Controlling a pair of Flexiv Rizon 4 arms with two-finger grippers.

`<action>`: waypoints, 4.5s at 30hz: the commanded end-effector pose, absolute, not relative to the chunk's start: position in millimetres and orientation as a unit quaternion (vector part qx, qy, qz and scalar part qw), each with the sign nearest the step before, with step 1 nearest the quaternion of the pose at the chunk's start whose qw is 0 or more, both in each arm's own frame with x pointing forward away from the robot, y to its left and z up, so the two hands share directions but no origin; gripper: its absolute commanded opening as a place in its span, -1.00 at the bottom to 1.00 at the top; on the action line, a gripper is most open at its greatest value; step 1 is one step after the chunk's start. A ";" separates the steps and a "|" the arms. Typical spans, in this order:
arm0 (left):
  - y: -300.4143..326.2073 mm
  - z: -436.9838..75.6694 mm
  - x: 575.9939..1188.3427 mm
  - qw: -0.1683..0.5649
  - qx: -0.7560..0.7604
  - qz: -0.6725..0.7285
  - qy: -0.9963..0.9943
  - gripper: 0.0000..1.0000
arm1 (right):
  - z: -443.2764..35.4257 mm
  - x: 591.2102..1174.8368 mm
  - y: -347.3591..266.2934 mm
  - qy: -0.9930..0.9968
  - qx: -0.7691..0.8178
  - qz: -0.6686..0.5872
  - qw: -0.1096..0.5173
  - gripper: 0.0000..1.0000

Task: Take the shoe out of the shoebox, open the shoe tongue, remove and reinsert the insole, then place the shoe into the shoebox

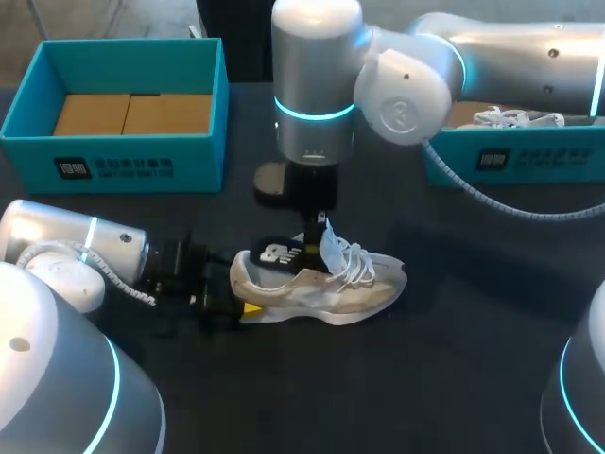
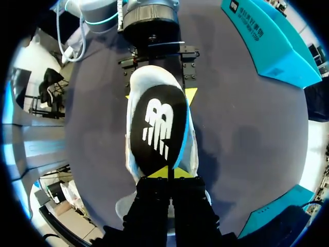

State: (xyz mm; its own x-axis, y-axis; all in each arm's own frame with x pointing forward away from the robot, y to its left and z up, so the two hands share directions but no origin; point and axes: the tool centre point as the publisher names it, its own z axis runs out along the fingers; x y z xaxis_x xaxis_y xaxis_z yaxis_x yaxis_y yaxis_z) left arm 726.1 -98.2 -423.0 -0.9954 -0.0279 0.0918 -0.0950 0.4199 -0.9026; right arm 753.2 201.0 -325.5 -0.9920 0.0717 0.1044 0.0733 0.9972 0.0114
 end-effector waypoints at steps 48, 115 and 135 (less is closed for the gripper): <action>-97.8 -426.2 725.4 0.031 0.037 0.536 -0.843 -1.00 | -277.5 756.0 235.7 -0.998 0.002 -0.023 0.063 1.00; -97.8 -426.2 725.4 0.031 0.037 0.536 -0.843 -1.00 | -194.0 749.5 164.5 -0.987 -0.096 -0.128 0.031 1.00; -97.8 -426.2 725.4 0.031 0.037 0.536 -0.843 -1.00 | -188.5 747.8 146.0 -0.981 -0.092 -0.161 0.050 1.00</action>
